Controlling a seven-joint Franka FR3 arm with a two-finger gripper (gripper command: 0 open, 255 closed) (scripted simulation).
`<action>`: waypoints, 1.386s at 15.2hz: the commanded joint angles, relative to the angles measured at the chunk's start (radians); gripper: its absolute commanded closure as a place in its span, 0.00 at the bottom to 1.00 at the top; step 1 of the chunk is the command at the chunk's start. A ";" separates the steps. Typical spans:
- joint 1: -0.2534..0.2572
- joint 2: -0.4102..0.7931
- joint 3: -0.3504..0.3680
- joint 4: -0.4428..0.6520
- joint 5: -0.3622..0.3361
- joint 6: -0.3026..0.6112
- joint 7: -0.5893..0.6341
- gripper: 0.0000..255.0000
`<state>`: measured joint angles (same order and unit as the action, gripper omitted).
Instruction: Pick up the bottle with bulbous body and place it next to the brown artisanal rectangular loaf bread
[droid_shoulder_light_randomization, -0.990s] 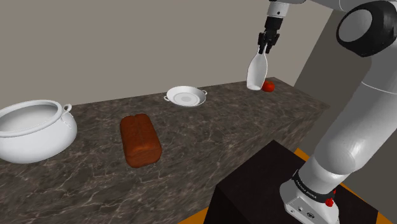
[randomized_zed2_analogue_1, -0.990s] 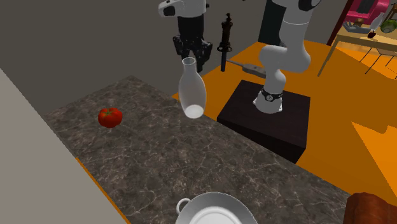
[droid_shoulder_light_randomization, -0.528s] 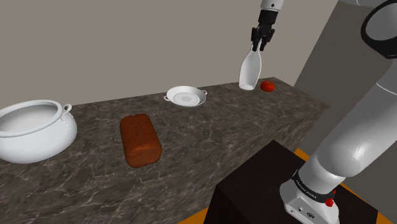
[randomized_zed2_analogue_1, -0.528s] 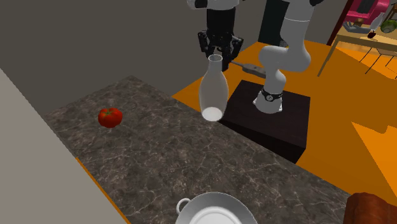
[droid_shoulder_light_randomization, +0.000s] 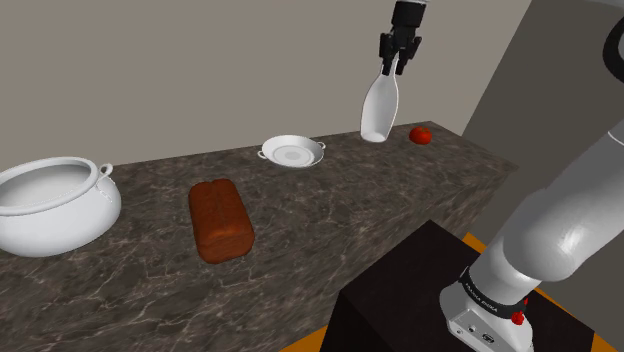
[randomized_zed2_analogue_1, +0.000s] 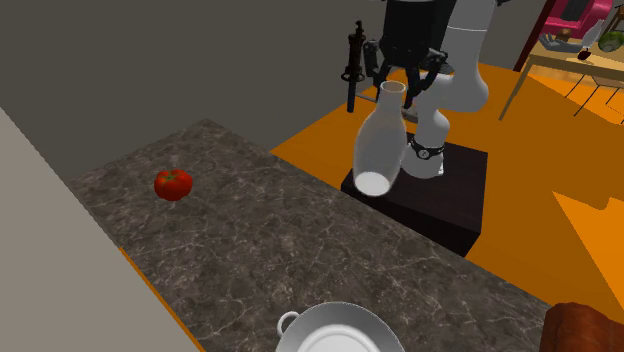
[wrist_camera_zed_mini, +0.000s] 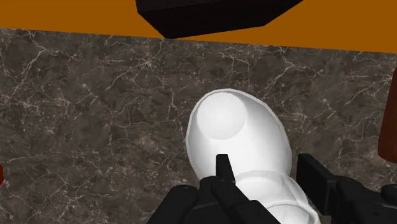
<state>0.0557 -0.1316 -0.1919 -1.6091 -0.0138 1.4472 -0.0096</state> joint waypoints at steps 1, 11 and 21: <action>0.022 -0.015 0.030 0.004 0.003 -0.018 0.054 1.00; 0.123 -0.003 0.171 0.103 0.031 -0.104 0.299 1.00; 0.235 0.134 0.309 0.358 0.041 -0.215 0.554 1.00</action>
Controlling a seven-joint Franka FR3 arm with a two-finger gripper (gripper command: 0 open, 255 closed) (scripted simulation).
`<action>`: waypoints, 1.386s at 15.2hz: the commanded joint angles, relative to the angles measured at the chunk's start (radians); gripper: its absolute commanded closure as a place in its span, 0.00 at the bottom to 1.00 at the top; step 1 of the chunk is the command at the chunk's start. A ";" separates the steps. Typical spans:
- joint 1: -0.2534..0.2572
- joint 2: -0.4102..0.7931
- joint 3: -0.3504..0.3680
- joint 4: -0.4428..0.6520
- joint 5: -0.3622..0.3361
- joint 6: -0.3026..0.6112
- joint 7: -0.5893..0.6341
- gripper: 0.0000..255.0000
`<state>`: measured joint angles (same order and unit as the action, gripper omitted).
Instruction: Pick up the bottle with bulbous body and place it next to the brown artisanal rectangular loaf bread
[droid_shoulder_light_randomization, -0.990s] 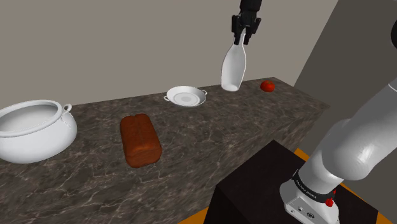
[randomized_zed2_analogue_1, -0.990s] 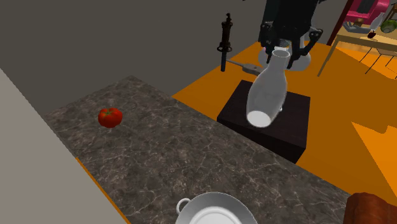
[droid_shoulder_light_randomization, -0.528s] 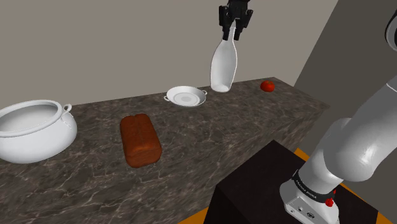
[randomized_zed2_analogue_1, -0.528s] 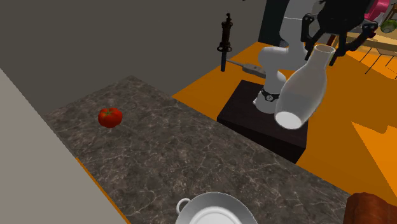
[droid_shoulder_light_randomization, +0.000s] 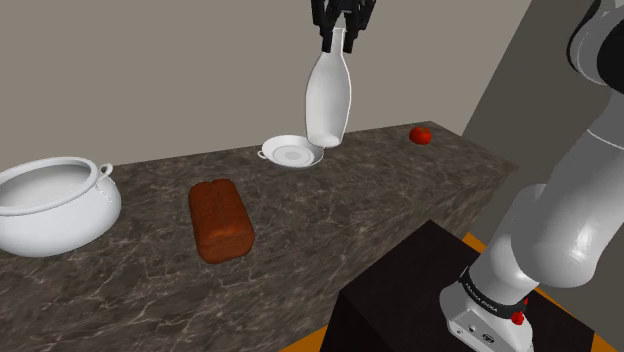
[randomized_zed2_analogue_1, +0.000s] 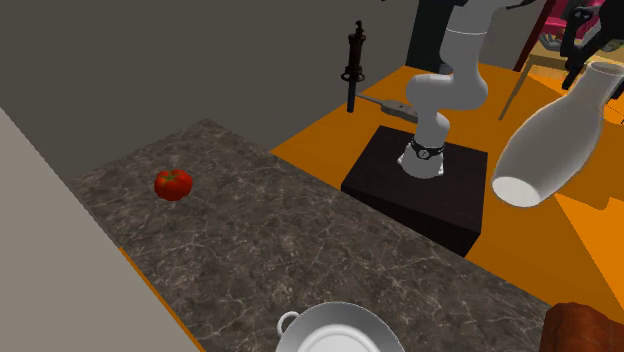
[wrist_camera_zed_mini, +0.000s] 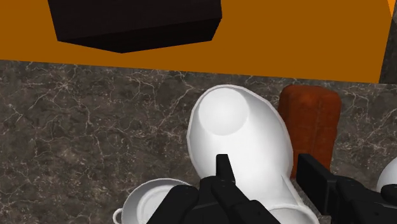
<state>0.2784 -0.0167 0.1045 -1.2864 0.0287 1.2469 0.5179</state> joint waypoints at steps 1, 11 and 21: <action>0.025 0.042 0.026 0.073 -0.004 -0.030 0.053 1.00; 0.059 0.023 0.056 -0.046 -0.001 0.072 0.114 1.00; 0.055 -0.047 0.051 -0.273 0.009 0.230 0.102 1.00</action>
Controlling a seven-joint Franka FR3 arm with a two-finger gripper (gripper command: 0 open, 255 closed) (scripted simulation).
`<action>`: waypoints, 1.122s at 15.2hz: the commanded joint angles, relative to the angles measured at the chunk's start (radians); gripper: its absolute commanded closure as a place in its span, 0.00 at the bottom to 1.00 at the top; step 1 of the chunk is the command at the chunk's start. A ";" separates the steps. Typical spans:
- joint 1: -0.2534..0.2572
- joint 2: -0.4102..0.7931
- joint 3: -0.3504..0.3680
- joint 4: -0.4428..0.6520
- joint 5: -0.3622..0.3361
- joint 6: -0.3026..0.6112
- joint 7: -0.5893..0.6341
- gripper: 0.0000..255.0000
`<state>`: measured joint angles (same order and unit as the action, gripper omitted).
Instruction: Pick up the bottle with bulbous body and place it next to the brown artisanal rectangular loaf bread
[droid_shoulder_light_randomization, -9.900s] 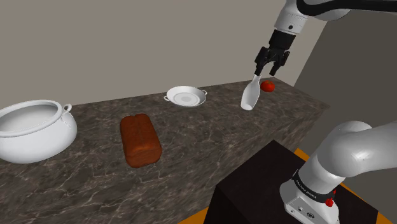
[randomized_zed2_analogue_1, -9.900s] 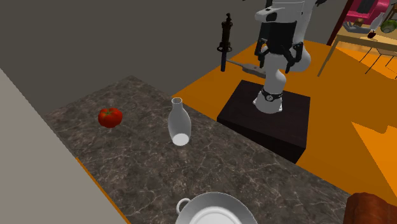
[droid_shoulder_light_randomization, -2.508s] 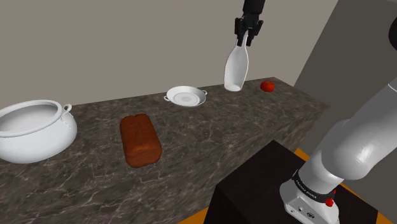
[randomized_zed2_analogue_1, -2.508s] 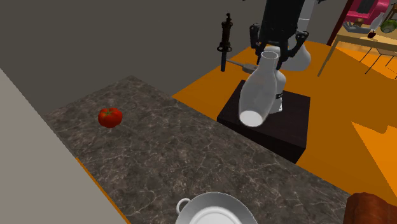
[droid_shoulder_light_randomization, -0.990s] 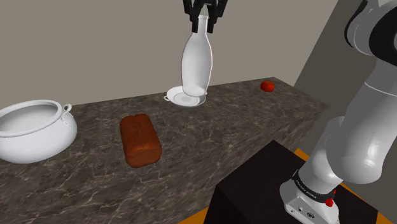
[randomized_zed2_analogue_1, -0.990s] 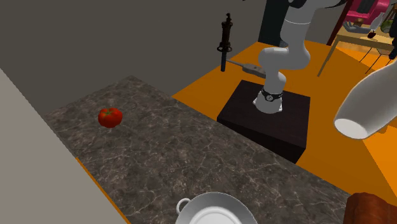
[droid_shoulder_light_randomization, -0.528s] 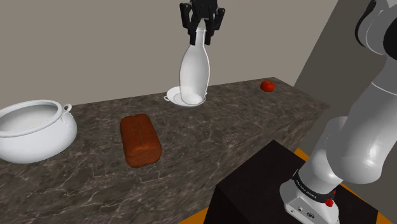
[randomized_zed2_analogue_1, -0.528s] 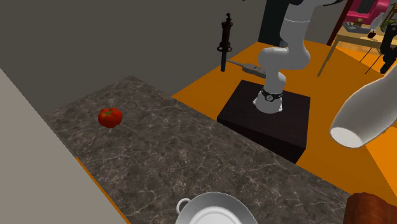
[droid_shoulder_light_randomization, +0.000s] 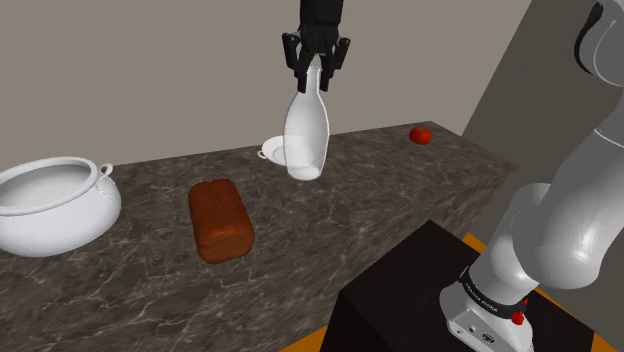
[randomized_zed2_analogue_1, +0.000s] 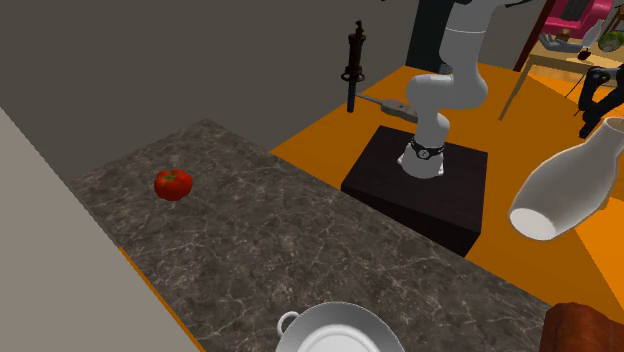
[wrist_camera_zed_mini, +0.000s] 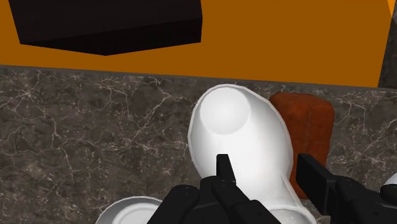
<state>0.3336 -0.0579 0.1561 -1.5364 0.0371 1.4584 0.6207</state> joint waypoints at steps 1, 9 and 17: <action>0.000 -0.011 -0.001 -0.043 0.001 0.033 -0.002 1.00; -0.001 -0.041 -0.002 -0.187 0.006 0.147 -0.008 1.00; 0.000 -0.055 -0.001 -0.311 0.008 0.257 -0.013 1.00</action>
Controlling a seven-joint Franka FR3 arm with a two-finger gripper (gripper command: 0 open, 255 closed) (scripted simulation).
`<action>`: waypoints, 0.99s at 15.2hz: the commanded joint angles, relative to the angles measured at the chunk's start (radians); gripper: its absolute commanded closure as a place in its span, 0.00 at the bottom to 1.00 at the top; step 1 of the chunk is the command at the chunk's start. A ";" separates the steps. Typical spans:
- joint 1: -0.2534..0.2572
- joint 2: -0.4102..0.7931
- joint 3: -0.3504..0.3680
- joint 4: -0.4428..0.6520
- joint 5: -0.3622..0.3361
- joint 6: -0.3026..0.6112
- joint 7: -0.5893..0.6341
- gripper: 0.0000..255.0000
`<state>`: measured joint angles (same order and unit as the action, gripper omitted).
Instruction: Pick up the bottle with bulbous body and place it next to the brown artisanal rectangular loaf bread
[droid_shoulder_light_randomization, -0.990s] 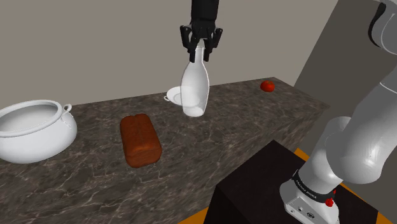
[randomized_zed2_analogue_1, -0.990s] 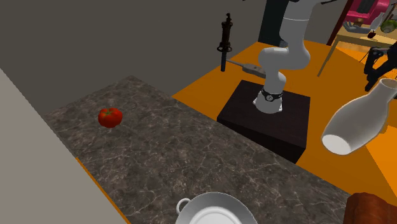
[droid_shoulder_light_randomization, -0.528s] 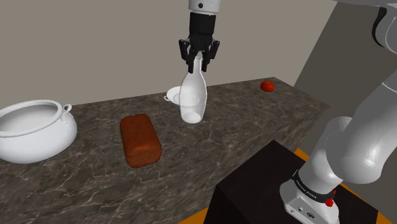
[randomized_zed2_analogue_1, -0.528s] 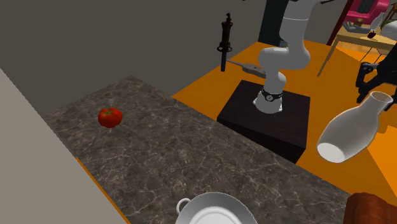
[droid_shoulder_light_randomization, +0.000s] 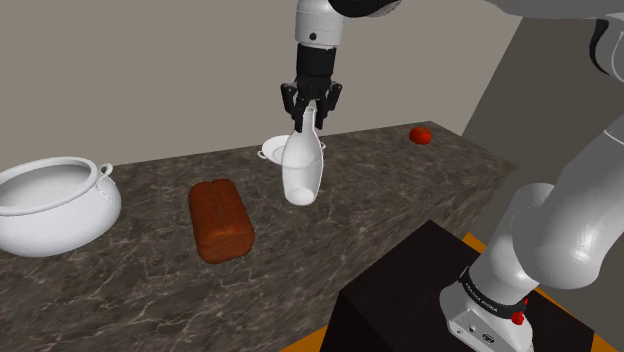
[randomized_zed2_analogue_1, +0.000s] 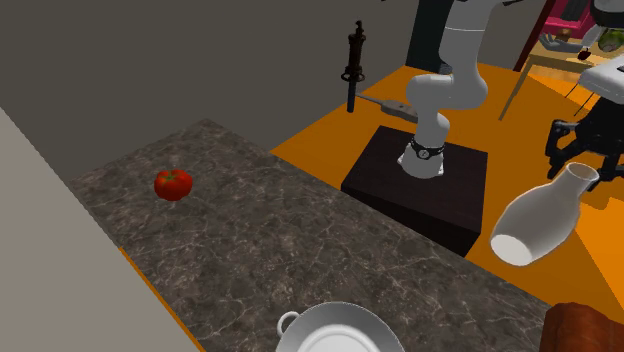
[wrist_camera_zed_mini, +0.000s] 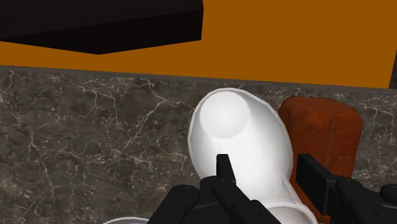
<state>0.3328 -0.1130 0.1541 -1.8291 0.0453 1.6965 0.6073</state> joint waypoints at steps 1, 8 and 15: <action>0.001 -0.001 0.001 -0.032 0.000 0.033 0.000 1.00; 0.002 0.001 0.002 -0.124 0.001 0.126 -0.002 1.00; 0.002 0.013 0.004 -0.206 0.001 0.220 -0.004 1.00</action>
<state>0.3348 -0.1033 0.1571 -2.0253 0.0465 1.9021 0.6030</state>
